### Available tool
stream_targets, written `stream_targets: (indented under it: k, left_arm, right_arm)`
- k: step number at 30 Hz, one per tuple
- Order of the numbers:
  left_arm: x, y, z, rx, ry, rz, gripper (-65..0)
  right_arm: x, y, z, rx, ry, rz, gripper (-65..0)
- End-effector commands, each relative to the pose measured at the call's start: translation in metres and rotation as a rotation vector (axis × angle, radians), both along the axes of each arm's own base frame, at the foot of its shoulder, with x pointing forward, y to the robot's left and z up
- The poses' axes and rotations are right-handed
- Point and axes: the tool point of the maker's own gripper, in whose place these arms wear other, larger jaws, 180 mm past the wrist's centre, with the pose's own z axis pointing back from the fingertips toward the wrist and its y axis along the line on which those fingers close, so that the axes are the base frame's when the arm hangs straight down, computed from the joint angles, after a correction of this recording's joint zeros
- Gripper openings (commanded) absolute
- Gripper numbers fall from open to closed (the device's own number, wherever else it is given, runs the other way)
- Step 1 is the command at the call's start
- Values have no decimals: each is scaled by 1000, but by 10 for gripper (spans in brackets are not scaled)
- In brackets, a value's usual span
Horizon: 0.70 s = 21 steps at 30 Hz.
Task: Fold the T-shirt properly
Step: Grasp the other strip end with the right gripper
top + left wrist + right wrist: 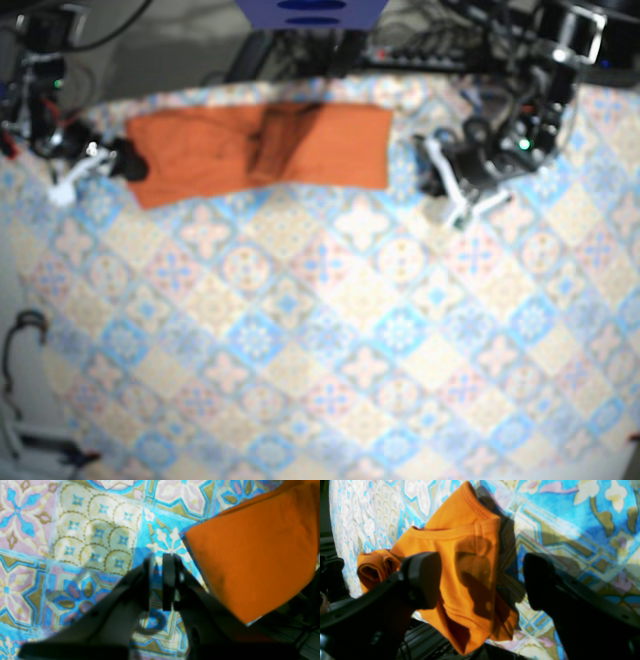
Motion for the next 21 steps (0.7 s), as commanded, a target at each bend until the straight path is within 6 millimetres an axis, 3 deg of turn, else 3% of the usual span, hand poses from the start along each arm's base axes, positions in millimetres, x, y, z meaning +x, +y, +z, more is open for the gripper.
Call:
stream_targets:
  k: [1, 7, 13, 21]
  left_arm:
    - [8, 2, 10, -7, -35, 0, -575]
    - [8, 2, 10, -7, -35, 0, -575]
    - [9, 2, 10, -7, -37, 0, -575]
    - [9, 2, 10, -7, -37, 0, -575]
  right_arm:
    - [-4, -7, 0, -26, 23, 13, -155]
    - [-14, -4, -4, -24, 45, 23, -156]
    - [-22, 17, -14, 3, 72, 65, -158]
    - [-27, 33, -19, 24, 88, 98, -252]
